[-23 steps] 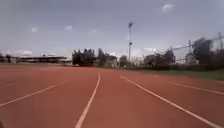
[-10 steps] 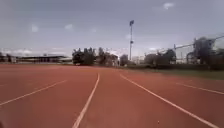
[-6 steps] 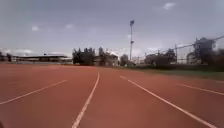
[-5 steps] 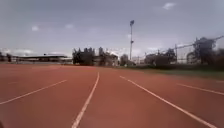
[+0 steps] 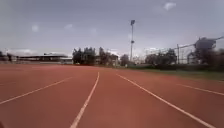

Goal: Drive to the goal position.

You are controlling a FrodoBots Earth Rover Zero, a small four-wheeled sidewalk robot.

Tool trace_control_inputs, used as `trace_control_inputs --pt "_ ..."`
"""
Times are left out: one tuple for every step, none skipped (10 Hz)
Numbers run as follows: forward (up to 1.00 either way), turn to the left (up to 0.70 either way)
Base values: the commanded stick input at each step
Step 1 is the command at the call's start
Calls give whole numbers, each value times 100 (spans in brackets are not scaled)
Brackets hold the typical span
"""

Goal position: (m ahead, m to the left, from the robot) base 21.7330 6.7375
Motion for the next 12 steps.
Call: trace_control_inputs --pt "45 0" --pt "45 0" --pt "45 0" --pt "45 0" --pt "45 0" --pt "45 0" --pt "45 0" --pt "45 0" --pt "45 0" --pt "45 0" --pt "45 0" --pt "45 0"
